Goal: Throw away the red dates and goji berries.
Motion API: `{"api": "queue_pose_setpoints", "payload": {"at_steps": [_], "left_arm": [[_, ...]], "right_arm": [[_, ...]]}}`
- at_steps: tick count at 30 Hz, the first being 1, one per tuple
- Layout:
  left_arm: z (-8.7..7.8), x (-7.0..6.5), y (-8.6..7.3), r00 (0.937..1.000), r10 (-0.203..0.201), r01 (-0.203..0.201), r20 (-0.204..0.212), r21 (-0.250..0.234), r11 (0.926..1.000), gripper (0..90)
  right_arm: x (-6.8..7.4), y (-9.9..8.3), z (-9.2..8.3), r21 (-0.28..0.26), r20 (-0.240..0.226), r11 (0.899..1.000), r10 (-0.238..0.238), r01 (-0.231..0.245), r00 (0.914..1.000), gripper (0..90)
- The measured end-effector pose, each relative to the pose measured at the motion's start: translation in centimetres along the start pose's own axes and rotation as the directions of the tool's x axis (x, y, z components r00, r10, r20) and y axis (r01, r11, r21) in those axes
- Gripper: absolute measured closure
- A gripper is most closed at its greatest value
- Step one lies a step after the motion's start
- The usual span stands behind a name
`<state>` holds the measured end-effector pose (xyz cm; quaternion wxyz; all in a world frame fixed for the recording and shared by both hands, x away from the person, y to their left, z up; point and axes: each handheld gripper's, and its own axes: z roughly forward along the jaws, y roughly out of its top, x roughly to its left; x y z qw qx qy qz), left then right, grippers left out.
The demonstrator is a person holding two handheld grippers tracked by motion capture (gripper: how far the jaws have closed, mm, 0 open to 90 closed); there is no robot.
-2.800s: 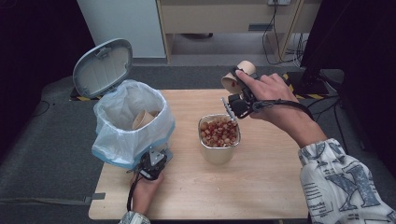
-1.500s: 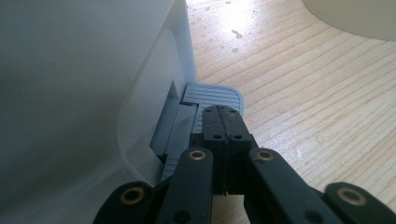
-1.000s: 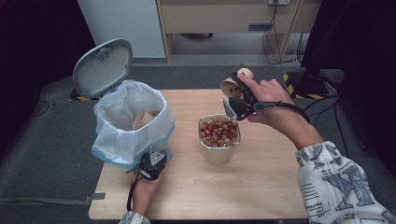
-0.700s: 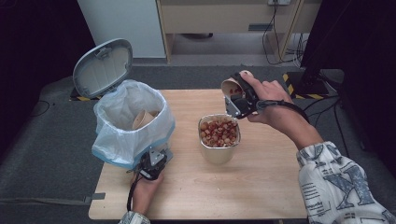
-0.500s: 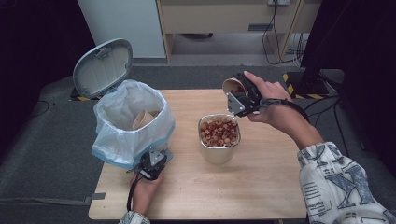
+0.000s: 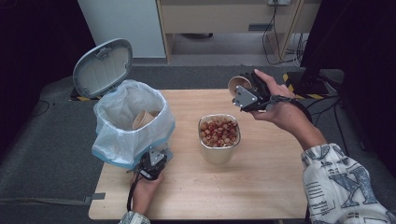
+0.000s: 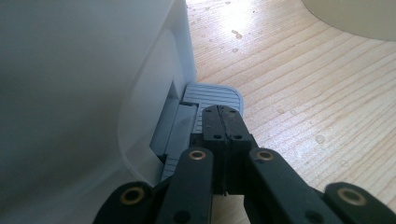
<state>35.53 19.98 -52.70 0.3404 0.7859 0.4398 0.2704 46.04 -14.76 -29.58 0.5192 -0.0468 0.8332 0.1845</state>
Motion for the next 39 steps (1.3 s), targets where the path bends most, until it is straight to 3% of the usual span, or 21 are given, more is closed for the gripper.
{"api": "queue_pose_setpoints", "payload": {"at_steps": [4,16,28,39], "left_arm": [[0.0,0.0,0.0,1.0000,0.000,0.000,0.000,0.000,1.0000,89.2],[0.0,0.0,0.0,1.0000,0.001,-0.001,-0.001,0.000,1.0000,89.2],[0.0,0.0,0.0,1.0000,-0.002,0.002,0.000,0.000,1.0000,89.2],[0.0,0.0,0.0,1.0000,0.000,0.000,-0.001,0.002,1.0000,89.2]], "right_arm": [[-0.3,-0.5,0.0,-0.015,-0.012,0.998,0.059,-0.059,0.9982,29.8],[0.0,-1.9,0.0,-0.004,-0.022,0.992,0.126,-0.127,0.9917,29.7],[0.2,-3.5,-0.2,0.003,-0.024,0.984,0.180,-0.180,0.9833,29.6],[0.4,-4.8,-0.5,0.019,-0.018,0.979,0.201,-0.201,0.9793,29.6]]}}
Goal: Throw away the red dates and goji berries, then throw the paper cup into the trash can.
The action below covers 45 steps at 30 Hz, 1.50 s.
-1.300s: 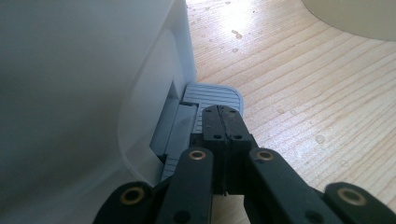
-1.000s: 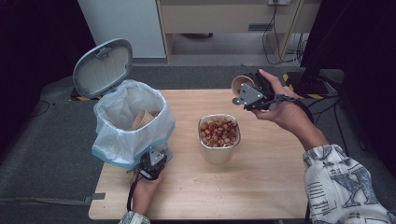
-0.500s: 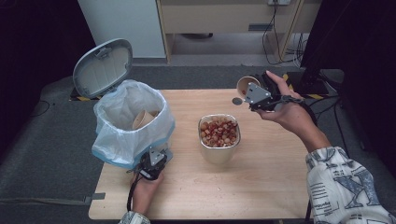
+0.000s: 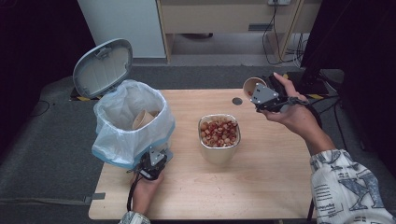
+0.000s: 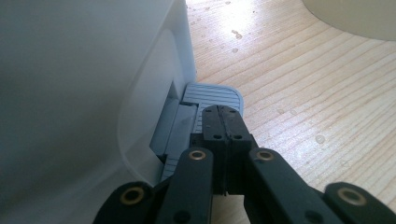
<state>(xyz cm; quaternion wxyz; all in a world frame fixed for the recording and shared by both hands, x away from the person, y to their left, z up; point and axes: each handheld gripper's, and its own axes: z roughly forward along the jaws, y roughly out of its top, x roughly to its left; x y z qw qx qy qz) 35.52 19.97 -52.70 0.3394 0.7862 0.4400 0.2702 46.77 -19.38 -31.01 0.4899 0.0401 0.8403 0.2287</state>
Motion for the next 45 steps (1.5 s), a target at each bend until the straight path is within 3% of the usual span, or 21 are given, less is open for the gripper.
{"api": "queue_pose_setpoints", "payload": {"at_steps": [18,28,45], "left_arm": [[0.0,0.0,0.0,1.0000,0.001,-0.001,0.000,0.001,1.0000,89.2],[0.0,0.0,0.0,1.0000,0.001,-0.001,0.000,0.001,1.0000,89.2],[0.0,0.0,0.0,1.0000,0.002,-0.002,0.000,0.000,1.0000,89.2]], "right_arm": [[0.2,-1.9,-0.3,0.014,-0.002,0.999,0.046,-0.046,0.9989,29.4],[0.3,-3.5,-0.3,0.006,-0.014,0.991,0.135,-0.135,0.9907,29.5],[0.5,-4.9,0.0,-0.007,-0.055,0.976,0.217,-0.217,0.9747,29.4]]}}
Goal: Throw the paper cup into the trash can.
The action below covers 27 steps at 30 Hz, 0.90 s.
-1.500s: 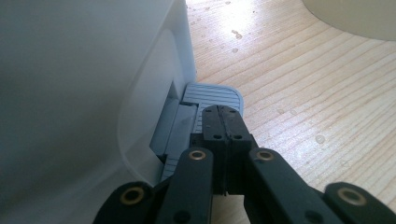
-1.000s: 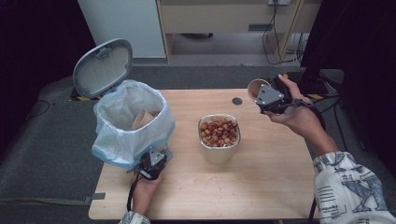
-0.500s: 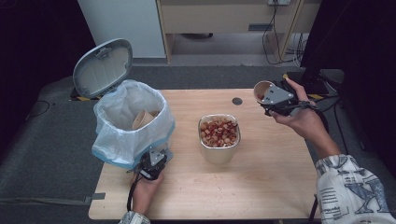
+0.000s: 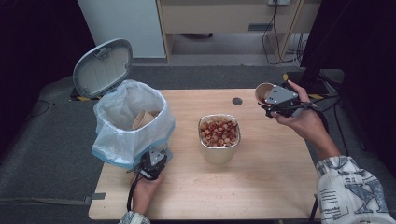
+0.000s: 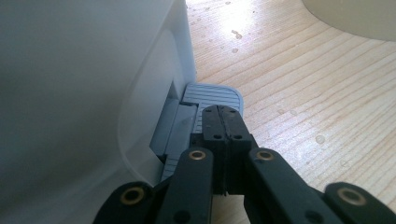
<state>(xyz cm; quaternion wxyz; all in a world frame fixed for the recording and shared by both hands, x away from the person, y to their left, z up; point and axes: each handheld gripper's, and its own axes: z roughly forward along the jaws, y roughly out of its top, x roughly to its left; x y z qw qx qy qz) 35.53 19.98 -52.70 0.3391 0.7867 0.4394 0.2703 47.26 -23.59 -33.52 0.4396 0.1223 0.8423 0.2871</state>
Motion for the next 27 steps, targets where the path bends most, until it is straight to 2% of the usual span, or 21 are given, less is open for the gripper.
{"api": "queue_pose_setpoints", "payload": {"at_steps": [15,19,21,27], "left_arm": [[0.00,-0.02,-0.01,1.0000,-0.001,0.001,-0.001,-0.001,1.0000,89.2],[0.01,-0.02,-0.01,1.0000,-0.002,0.002,-0.001,-0.001,1.0000,89.2],[0.01,-0.02,-0.01,1.0000,-0.002,0.002,-0.001,-0.001,1.0000,89.2],[0.01,-0.02,-0.01,1.0000,-0.001,0.001,-0.001,-0.002,1.0000,89.2]], "right_arm": [[-0.20,-0.54,0.32,-0.041,-0.052,0.995,0.094,-0.096,0.9942,29.6],[-0.40,-0.61,0.26,-0.049,-0.087,0.989,0.134,-0.138,0.9872,29.5],[-0.46,-0.67,0.29,-0.055,-0.111,0.984,0.163,-0.170,0.9803,29.5],[-0.56,-0.67,0.32,-0.060,-0.156,0.975,0.202,-0.213,0.9669,29.6]]}}
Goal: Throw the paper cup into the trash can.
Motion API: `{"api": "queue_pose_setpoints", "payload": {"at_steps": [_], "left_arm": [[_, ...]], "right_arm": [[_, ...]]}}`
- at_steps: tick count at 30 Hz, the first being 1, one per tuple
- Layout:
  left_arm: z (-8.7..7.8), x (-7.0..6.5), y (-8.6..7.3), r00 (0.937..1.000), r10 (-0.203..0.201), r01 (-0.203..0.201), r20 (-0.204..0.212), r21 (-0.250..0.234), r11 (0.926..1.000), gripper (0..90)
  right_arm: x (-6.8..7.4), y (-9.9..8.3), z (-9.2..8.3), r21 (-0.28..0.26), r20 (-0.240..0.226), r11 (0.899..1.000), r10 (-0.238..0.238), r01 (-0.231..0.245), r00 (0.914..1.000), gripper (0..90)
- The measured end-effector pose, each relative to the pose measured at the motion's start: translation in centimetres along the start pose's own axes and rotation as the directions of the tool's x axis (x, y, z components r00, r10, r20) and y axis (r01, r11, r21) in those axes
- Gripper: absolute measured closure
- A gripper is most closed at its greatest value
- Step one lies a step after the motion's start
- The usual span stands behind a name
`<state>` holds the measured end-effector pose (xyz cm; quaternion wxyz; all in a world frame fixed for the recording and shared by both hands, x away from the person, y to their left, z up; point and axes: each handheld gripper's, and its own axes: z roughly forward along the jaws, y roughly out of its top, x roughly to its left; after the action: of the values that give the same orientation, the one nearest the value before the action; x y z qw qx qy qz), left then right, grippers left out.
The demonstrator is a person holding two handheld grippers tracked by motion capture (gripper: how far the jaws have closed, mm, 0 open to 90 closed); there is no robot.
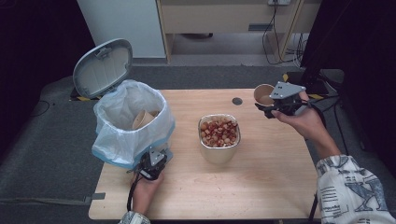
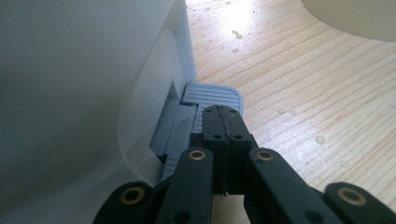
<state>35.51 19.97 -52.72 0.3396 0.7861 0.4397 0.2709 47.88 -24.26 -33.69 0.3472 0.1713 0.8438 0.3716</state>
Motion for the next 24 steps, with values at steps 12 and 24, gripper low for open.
{"api": "queue_pose_setpoints", "payload": {"at_steps": [12,24], "left_arm": [[0.0,0.0,0.0,1.0000,0.000,0.000,0.001,0.001,1.0000,89.2],[0.0,0.0,0.0,1.0000,0.003,-0.003,-0.003,0.001,1.0000,89.2]], "right_arm": [[-0.9,0.0,-0.1,0.000,-0.101,0.987,0.162,-0.162,0.9816,29.7],[-1.6,0.1,-0.3,0.029,-0.185,0.955,0.294,-0.294,0.9377,29.8]]}}
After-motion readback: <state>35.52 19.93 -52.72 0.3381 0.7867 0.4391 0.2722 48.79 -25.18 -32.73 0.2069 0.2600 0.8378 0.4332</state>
